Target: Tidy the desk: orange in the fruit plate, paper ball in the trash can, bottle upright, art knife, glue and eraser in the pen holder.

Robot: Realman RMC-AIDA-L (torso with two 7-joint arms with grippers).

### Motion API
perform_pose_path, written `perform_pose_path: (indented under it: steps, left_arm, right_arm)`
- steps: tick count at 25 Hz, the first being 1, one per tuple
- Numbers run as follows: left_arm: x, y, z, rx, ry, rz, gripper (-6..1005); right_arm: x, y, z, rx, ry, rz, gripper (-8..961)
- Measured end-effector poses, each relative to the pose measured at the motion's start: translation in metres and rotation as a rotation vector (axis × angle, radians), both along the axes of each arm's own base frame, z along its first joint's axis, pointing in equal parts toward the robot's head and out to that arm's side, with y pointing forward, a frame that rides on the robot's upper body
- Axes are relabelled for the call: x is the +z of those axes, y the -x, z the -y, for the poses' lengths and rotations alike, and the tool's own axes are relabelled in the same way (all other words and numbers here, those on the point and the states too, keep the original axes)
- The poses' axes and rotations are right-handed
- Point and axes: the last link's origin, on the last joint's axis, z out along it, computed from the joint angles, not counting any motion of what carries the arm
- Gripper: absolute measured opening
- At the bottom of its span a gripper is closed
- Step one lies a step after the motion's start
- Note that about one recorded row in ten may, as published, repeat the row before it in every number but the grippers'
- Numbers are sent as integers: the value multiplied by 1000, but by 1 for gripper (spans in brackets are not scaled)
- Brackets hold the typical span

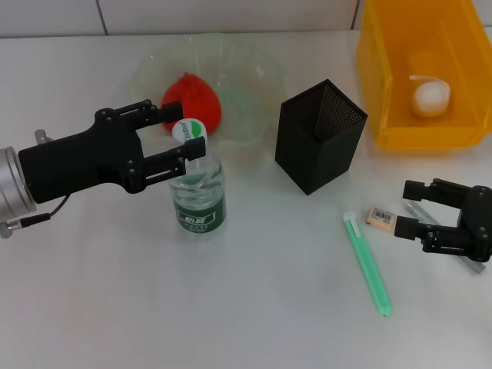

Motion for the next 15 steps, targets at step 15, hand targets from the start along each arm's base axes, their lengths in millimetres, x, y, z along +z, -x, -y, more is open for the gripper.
perform_pose_path:
  steps: [15]
  left_arm:
    - [48,-4,47,-189,89,217,809]
  right_arm:
    - [18,2,-8,-30,-81,-63,844]
